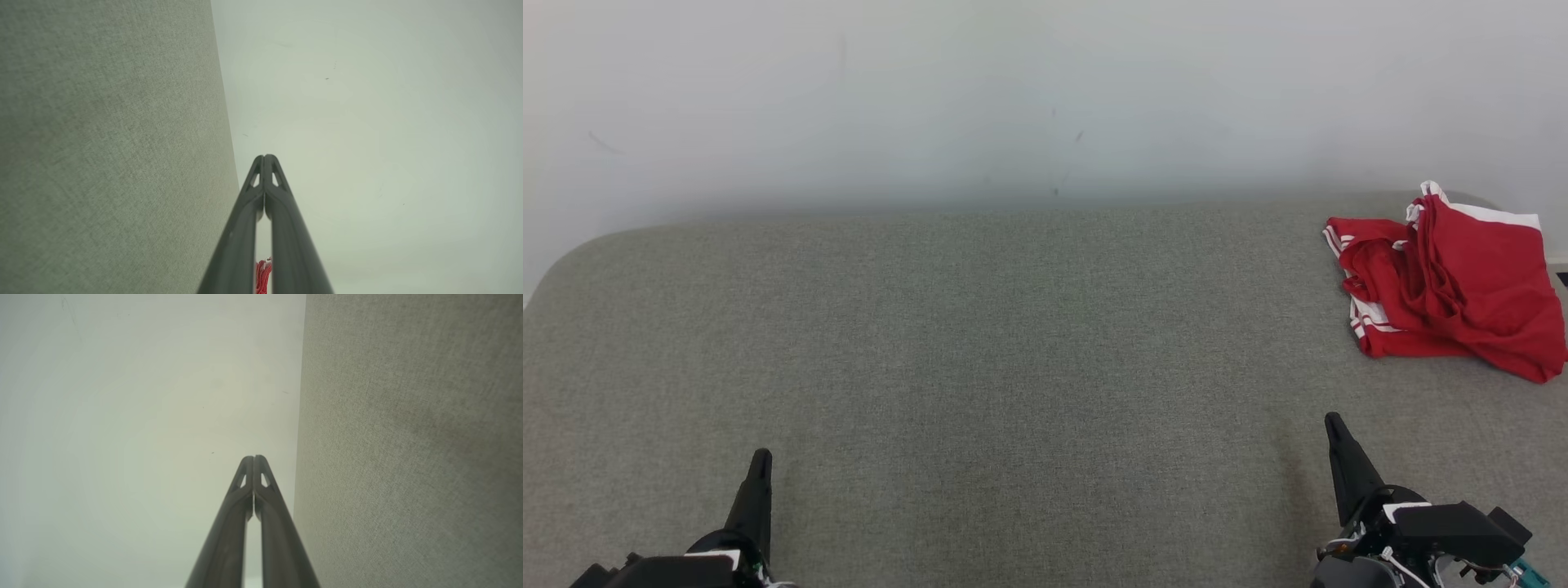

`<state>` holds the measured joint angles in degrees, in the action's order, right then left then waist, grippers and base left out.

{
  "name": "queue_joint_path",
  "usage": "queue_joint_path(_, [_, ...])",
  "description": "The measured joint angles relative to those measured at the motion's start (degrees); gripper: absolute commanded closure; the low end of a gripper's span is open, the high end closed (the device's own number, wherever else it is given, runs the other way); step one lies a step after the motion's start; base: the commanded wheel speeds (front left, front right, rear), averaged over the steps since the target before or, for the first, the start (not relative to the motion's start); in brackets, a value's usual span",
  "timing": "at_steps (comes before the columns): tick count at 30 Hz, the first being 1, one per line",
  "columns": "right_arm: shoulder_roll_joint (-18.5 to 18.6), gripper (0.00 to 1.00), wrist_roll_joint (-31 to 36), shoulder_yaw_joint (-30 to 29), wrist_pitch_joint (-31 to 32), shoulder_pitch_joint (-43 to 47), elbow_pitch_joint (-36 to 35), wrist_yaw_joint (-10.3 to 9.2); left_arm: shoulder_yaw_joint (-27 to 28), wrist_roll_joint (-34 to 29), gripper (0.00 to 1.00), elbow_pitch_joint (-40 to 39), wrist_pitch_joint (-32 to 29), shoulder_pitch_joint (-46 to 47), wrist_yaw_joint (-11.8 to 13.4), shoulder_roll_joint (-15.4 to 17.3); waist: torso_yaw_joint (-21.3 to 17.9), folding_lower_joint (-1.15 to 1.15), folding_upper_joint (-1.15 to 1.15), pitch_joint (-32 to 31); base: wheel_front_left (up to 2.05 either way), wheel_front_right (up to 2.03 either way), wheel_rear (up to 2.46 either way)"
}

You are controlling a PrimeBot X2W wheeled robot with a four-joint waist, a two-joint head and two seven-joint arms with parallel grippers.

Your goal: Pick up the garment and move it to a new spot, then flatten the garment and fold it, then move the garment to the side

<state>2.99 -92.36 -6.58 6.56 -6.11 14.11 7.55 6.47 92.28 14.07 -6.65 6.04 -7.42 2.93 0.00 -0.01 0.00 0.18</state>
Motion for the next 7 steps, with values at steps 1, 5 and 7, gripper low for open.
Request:
queue_joint_path(1, [0.0,1.0,0.0,0.0,0.0,0.0,0.0,0.0,0.0,0.0,1.0,0.0,0.0,0.0,0.0,0.0,0.0,0.0,0.0,0.0,0.0,0.0,0.0])
queue_joint_path(5, [0.0,1.0,0.0,0.0,0.0,-0.01,0.0,0.0,0.0,0.0,1.0,0.0,0.0,0.0,0.0,0.0,0.0,0.0,0.0,0.0,0.0,0.0,0.0])
queue_joint_path(7, [0.0,1.0,0.0,0.0,-0.01,-0.01,0.0,0.0,0.0,0.0,1.0,0.0,0.0,0.0,0.0,0.0,0.0,0.0,0.0,0.0,0.0,0.0,0.0])
